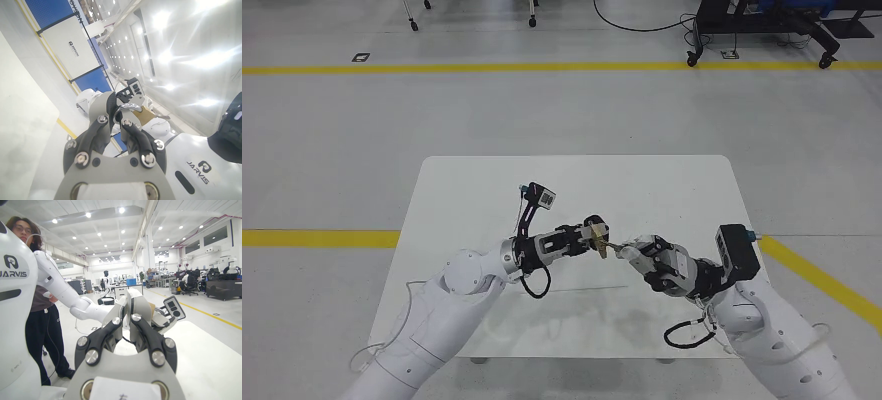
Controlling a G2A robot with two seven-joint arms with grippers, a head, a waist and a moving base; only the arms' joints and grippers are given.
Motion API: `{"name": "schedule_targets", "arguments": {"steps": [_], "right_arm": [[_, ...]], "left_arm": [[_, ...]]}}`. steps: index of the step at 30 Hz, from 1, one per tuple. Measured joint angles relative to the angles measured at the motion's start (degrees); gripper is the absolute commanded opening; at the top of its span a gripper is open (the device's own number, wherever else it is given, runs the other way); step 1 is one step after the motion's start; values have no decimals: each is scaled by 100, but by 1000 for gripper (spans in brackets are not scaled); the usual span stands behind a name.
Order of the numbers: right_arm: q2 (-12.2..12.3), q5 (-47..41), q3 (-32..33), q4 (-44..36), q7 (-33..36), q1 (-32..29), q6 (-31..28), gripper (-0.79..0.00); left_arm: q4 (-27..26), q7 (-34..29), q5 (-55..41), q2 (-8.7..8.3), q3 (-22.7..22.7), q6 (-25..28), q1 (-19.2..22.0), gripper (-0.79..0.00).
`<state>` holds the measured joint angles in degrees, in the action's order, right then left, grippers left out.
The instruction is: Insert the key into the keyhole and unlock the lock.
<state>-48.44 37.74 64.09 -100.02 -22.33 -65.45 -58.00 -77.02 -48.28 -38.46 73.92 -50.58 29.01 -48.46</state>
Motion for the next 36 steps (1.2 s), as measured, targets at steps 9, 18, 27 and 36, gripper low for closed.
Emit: {"name": "schedule_targets", "arguments": {"steps": [9, 18, 27, 36], "right_arm": [[82, 794, 999, -423, -233, -586, 331, -785], [187, 2979, 2554, -2049, 591, -1710, 1972, -785], [190, 3407, 3082, -2608, 662, -2179, 2174, -785], [196, 3611, 3161, -2631, 743, -2088, 2244, -785]], "left_arm": [[498, -845, -1821, 140, -28, -665, -38, -785], [1096, -1421, -2222, 291, 68, -1154, 222, -785], [1248, -1345, -1742, 306, -15, -931, 331, -785], [1110, -1005, -1515, 299, -45, -976, 217, -785]]}}
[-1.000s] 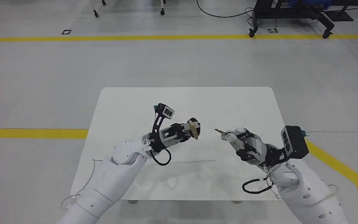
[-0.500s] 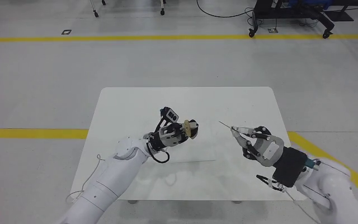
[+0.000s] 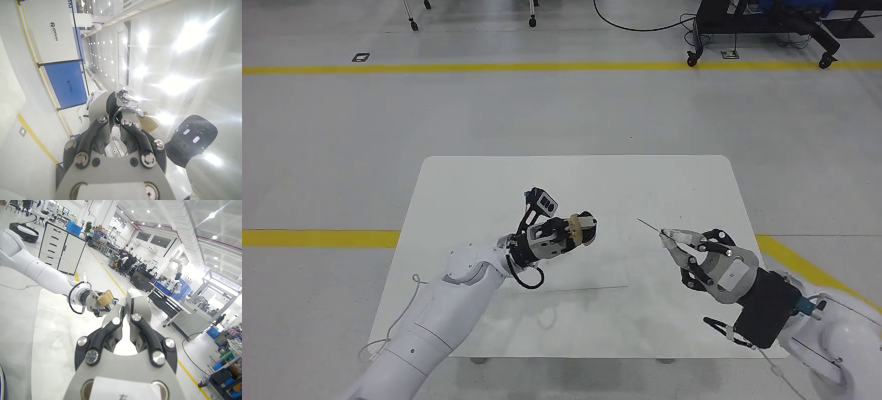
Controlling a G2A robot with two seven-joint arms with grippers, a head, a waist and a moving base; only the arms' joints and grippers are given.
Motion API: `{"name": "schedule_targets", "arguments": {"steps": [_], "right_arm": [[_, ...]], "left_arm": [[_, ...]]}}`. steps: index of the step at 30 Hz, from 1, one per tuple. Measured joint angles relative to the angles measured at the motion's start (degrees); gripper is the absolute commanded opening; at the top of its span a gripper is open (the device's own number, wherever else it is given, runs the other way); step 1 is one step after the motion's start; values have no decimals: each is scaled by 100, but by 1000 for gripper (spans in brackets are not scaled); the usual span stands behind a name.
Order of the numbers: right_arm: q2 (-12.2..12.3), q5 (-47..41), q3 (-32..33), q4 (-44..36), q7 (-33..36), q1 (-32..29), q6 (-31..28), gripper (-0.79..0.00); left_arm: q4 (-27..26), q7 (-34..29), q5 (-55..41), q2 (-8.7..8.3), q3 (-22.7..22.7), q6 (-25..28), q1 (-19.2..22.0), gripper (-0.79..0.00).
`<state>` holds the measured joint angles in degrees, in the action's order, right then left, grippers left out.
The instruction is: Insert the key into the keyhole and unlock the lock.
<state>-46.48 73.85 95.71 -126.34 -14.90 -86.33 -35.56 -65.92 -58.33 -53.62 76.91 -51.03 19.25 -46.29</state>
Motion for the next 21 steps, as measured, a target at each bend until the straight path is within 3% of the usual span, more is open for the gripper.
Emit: {"name": "schedule_targets", "arguments": {"steps": [4, 10, 15, 21], "right_arm": [[85, 1650, 121, -26, 118, 343, -484, -785], [235, 4281, -241, -150, -127, 753, -781, -785], [375, 6470, -509, -406, -830, 884, -272, -785], [542, 8978, -832, -739, -1189, 755, 217, -785]], "left_arm": [[-101, 917, 529, -25, -74, -323, -142, -785], [-616, 1667, 1651, -125, -171, -1069, -169, -785], [-1246, 2070, 2710, -237, -330, -1770, -234, -785], [-1786, 1917, 3034, -314, -523, -2415, -280, -785]]}}
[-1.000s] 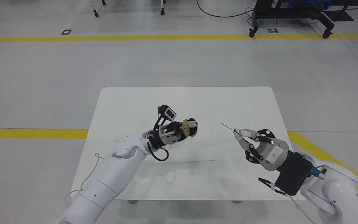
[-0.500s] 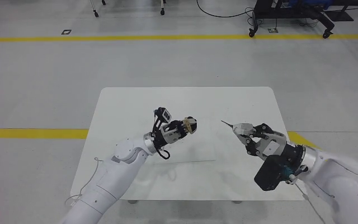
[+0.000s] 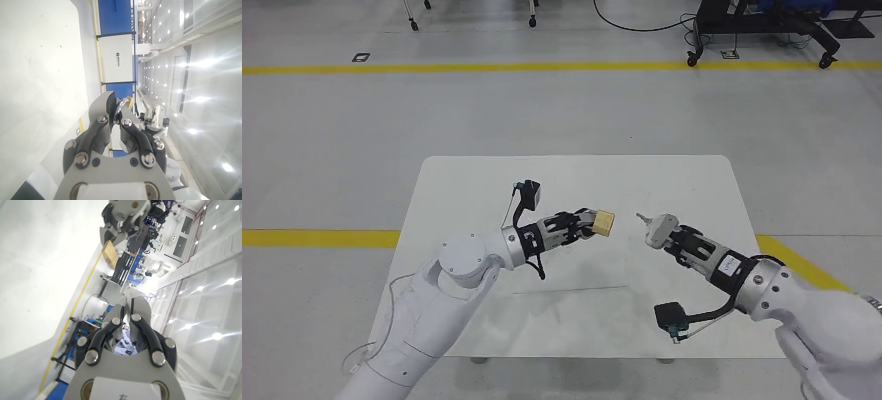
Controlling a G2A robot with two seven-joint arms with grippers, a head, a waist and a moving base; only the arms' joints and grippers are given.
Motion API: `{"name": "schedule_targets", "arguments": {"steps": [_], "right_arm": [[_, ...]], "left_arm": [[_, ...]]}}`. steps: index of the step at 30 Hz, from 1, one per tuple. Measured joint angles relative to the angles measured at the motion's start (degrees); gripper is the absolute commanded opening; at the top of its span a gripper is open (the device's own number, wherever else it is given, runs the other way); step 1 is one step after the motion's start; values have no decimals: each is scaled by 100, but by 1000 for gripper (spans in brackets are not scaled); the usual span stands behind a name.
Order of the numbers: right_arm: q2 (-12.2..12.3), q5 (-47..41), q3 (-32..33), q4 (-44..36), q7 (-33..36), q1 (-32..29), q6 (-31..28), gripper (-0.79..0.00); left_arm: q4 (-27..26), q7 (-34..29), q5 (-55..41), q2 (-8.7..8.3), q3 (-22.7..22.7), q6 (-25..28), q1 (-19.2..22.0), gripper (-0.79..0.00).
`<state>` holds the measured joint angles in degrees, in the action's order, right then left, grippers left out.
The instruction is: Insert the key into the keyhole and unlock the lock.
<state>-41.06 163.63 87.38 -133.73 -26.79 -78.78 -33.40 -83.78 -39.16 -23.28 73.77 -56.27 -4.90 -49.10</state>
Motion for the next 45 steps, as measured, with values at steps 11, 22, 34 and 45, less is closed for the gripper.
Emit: {"name": "schedule_targets", "arguments": {"steps": [11, 22, 34, 45], "right_arm": [[52, 957, -324, -73, -257, 0, 649, -785], [18, -113, -124, 163, -802, -44, 1233, -785], [58, -72, -49, 355, -1301, 23, 735, -785], [14, 79, -398, 419, -764, 242, 329, -785]], "left_arm": [[878, -1252, -1671, 172, 74, 304, 292, -785], [2959, -2382, -2506, 578, 717, 506, 1220, -785], [3580, -2867, -2727, 847, 946, 710, 1548, -785], [3477, -2839, -2563, 911, 922, 769, 1503, -785]]}}
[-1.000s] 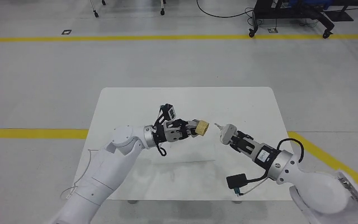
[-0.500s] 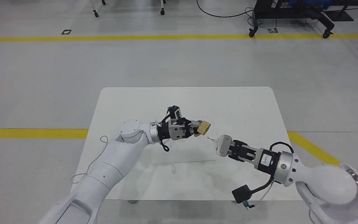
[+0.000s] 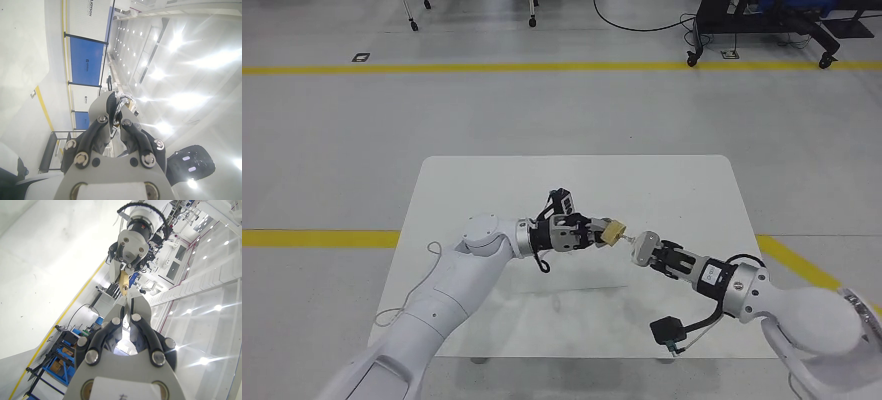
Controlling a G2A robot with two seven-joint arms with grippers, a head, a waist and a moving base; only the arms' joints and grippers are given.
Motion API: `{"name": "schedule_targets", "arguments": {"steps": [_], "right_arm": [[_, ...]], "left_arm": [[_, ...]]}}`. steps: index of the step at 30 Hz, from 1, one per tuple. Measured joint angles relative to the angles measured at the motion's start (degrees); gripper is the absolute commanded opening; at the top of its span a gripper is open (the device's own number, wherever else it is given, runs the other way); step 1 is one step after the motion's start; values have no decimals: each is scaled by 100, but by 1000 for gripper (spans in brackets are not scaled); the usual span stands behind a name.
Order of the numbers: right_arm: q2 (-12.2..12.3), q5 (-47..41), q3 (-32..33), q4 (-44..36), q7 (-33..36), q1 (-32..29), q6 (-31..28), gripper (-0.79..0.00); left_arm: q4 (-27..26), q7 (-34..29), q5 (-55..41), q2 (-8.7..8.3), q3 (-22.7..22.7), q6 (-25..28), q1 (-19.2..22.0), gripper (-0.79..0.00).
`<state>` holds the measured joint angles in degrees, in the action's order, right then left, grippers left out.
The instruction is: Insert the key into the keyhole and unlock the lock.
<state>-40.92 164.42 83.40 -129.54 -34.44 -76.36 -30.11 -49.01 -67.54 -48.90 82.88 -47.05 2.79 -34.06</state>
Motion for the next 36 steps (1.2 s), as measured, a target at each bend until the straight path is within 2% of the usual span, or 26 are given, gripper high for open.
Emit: {"name": "schedule_targets", "arguments": {"steps": [12, 16, 19, 27, 30, 33, 36], "right_arm": [[-30, 306, -225, -126, 478, 88, -354, -785], [-67, 277, -203, -332, 992, -84, -417, -785], [-107, 114, -202, -464, 1434, -258, -419, -785], [-109, 90, -201, -469, 1456, -265, -412, -785], [-115, 153, -172, -464, 1531, -276, -435, -785], [-149, 583, -163, -514, 2309, -324, -675, -785], [-218, 1080, -472, -511, 3238, -278, -954, -785]], "left_arm": [[-121, 282, 117, 27, -161, 78, -73, -785], [-237, 840, -54, 53, -312, 331, -192, -785], [-244, 848, -61, 55, -314, 336, -198, -785], [-246, 846, -56, 54, -312, 328, -201, -785], [-424, 1140, -124, 55, -367, 116, -381, -785], [-690, 1504, -738, 80, -540, -199, -634, -785], [-924, 1761, -1232, 126, -610, -421, -801, -785]]}}
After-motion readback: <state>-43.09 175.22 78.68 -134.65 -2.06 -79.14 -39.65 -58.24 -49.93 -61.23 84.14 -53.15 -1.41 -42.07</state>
